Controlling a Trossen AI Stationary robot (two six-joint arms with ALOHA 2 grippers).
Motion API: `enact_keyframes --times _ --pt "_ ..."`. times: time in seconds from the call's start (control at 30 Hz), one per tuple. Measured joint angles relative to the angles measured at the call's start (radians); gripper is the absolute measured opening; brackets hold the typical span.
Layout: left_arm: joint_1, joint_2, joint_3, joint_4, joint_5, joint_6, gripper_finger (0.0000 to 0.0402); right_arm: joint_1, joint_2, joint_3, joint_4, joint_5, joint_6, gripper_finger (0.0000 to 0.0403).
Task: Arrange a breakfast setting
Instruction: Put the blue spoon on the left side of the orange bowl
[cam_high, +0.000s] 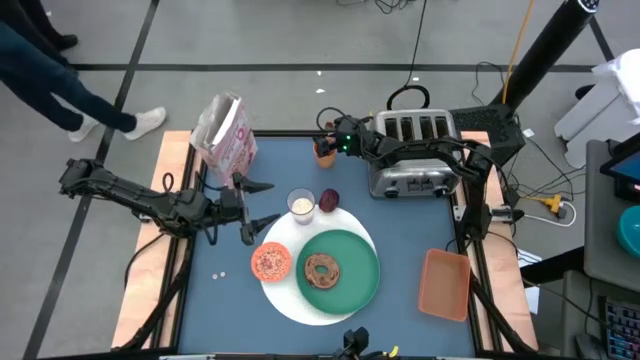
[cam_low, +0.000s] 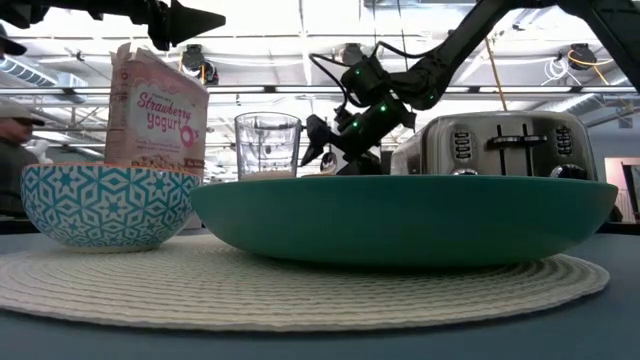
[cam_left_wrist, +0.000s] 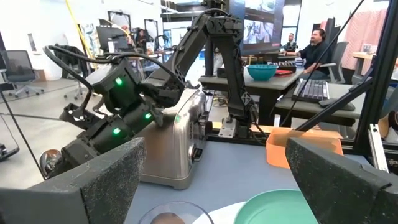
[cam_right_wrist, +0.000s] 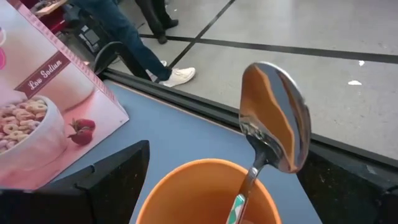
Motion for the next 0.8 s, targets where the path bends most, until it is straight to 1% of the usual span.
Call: enact_keyframes --times 0.13,0.23,0.57,0.8 --pt "0.0 0.0 0.0 0.0 0.0 0.0 0.0392 0.0 0.0 0.0 0.002 0.0 0.001 0.0378" --pt "0.0 0.0 0.0 0.0 0.0 0.0 0.0392 0.0 0.0 0.0 0.0 0.0 0.001 0.0368" --pt "0.0 0.0 0.0 0.0 0.0 0.0 0.0392 0.0 0.0 0.0 0.0 0.002 0.001 0.0292" --pt "0.0 0.0 0.0 0.0 0.0 0.0 0.0392 0.0 0.0 0.0 0.001 0.002 -0.001 0.0253"
